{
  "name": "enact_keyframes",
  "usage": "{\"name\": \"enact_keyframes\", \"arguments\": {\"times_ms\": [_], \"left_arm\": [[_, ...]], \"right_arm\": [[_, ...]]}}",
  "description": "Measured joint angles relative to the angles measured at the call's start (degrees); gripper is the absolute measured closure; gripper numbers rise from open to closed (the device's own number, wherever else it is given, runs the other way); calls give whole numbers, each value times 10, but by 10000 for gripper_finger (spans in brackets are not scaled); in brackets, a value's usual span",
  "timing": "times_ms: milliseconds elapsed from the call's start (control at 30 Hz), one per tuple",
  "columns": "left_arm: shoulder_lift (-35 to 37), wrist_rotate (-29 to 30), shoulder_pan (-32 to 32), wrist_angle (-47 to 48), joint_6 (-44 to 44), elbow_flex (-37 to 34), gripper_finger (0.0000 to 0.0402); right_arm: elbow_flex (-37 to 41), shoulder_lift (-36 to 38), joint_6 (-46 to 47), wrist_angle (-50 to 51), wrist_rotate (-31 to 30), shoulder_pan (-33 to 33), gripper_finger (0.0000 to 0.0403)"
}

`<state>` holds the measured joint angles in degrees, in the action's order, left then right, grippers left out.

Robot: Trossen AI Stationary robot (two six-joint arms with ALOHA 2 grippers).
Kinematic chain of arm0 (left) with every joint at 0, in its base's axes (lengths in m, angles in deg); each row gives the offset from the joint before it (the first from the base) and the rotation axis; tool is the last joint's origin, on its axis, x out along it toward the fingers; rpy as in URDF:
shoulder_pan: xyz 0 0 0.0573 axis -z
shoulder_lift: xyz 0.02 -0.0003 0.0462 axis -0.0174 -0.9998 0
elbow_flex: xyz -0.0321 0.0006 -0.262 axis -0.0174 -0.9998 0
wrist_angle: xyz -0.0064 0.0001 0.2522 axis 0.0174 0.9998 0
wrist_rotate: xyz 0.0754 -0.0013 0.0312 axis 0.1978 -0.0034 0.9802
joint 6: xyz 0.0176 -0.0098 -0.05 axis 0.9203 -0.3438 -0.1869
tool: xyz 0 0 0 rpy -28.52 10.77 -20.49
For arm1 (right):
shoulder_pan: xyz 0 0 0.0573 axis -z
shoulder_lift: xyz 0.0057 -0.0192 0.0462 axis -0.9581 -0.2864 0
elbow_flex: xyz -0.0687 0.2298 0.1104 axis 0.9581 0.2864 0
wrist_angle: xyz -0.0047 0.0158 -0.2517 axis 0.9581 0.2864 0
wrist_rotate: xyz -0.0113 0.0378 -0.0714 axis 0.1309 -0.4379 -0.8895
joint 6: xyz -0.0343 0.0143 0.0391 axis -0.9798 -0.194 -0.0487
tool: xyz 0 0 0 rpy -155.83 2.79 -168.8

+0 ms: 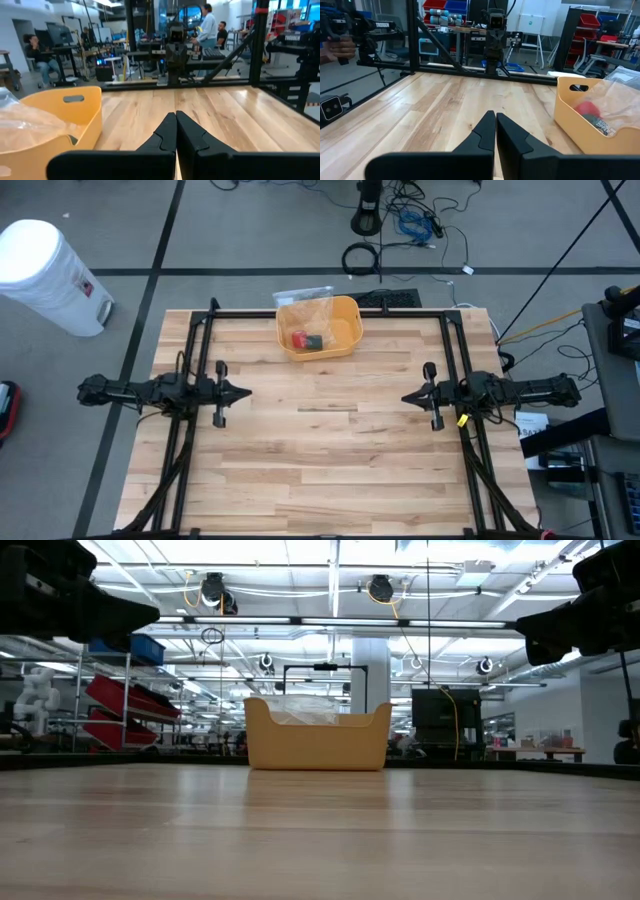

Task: Roll bandage
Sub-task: Return to Home Position

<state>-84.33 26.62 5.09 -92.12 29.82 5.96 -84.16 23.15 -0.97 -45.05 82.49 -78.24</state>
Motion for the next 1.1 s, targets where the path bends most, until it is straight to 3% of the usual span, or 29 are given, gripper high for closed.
{"name": "enact_keyframes", "arguments": {"times_ms": [1100], "left_arm": [[13, -9, 0, 10, -2, 1, 401]], "right_arm": [[0, 0, 0, 0, 0, 0, 403]]}}
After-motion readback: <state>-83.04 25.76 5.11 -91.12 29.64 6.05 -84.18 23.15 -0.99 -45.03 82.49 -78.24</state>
